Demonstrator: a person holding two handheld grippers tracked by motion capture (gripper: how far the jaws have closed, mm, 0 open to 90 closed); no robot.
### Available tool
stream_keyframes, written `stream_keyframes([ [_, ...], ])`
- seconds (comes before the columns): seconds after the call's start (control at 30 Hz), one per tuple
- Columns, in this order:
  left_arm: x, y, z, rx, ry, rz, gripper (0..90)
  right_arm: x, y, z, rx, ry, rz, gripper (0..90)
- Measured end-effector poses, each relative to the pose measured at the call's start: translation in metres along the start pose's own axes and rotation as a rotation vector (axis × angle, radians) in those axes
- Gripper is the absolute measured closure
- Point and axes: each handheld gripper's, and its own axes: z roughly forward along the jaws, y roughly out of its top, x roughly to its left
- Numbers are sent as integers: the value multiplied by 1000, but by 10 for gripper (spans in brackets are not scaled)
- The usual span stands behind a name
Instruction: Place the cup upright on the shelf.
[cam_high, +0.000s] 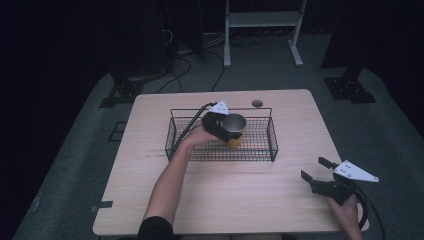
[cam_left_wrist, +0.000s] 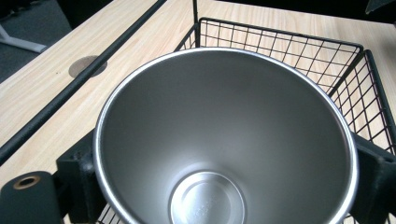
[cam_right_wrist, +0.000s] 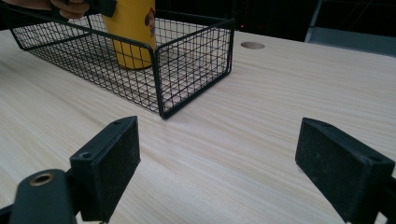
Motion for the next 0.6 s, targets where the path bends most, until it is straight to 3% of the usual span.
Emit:
stream_keyframes([
  [0.6,-4,3,5,-16,4,-5,11,-1,-1,-1,-7,11,7,128],
])
